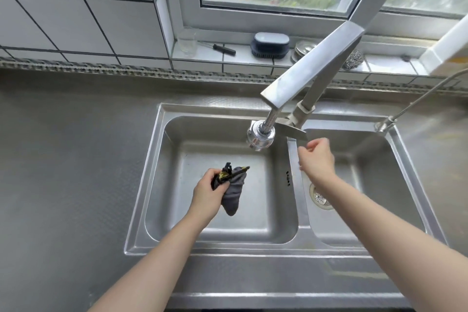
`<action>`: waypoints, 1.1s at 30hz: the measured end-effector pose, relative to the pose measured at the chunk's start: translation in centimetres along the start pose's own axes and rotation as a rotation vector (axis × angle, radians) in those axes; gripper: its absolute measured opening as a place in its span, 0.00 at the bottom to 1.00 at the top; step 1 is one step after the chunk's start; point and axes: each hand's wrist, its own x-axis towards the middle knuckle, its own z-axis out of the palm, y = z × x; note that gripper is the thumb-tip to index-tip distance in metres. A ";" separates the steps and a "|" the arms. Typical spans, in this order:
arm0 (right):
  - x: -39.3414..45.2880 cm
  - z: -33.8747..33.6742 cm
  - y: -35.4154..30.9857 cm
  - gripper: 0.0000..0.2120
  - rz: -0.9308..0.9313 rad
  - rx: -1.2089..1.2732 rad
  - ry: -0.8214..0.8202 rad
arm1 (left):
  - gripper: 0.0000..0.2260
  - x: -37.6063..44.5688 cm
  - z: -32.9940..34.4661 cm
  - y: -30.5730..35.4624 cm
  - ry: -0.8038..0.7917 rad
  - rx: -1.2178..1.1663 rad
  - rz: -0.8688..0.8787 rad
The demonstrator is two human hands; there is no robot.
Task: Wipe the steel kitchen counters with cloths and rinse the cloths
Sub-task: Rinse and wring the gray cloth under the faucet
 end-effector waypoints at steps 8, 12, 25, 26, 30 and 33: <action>5.5 -0.7 -1.6 0.23 -0.205 -0.553 -0.248 | 0.04 1.3 1.3 1.6 0.033 -0.174 -0.176; 4.8 0.7 -1.2 0.12 -0.291 -0.633 -0.177 | 0.05 1.8 1.7 1.8 0.055 -0.180 -0.195; 0.0 1.7 -0.6 0.26 -0.725 -0.661 0.076 | 0.06 4.2 3.0 2.2 0.119 -0.175 -0.239; -1.0 2.4 0.1 0.24 -0.869 -0.614 0.065 | 0.07 4.6 3.3 2.3 0.118 -0.177 -0.252; -3.8 5.1 3.6 0.23 -0.851 -0.672 -0.284 | 0.08 6.2 4.6 3.2 0.076 -0.289 -0.312; -3.7 6.7 4.5 0.19 -0.521 -0.439 -0.506 | 0.08 6.6 5.0 3.8 0.044 -0.423 -0.412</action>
